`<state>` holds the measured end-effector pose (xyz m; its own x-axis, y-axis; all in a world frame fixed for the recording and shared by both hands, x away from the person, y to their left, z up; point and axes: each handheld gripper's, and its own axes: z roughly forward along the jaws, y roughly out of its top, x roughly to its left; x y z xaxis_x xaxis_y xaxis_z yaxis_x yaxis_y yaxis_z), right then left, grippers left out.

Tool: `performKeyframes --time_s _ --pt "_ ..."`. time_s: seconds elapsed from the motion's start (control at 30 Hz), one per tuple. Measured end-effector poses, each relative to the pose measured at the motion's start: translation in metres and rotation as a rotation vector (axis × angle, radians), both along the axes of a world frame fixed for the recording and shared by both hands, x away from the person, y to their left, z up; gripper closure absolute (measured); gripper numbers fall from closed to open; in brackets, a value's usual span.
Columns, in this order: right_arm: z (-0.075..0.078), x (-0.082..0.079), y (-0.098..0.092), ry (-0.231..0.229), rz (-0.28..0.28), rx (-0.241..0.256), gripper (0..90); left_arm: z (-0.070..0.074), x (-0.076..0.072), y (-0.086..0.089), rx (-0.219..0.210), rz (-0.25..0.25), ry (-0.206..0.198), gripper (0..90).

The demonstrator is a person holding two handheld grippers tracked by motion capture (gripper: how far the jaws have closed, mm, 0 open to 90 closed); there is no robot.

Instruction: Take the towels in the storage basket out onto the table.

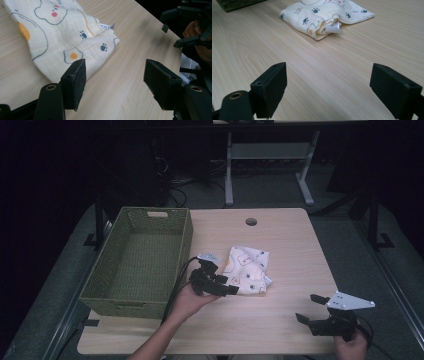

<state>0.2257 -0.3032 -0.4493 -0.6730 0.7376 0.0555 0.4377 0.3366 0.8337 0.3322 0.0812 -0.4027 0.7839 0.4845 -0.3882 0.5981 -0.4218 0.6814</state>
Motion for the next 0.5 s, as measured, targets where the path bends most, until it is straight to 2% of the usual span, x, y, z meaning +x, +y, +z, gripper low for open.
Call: performKeyframes --time_s 0.07,0.13,0.4,0.5 --pt "0.0 0.0 0.0 0.002 -0.004 -0.001 14.0 0.0 -0.003 0.002 0.0 -0.004 -0.014 34.2" --pt "-0.001 0.001 0.0 0.002 -0.005 -0.003 14.0 0.001 -0.005 0.005 -0.014 -0.006 -0.011 34.2" --pt "-0.002 0.002 0.002 0.005 -0.005 -0.016 14.0 -0.001 -0.014 0.009 -0.001 -0.023 -0.032 32.7" --pt "-0.002 0.002 0.002 0.01 -0.004 -0.017 14.0 -0.001 -0.018 0.009 -0.011 -0.035 -0.037 32.5"
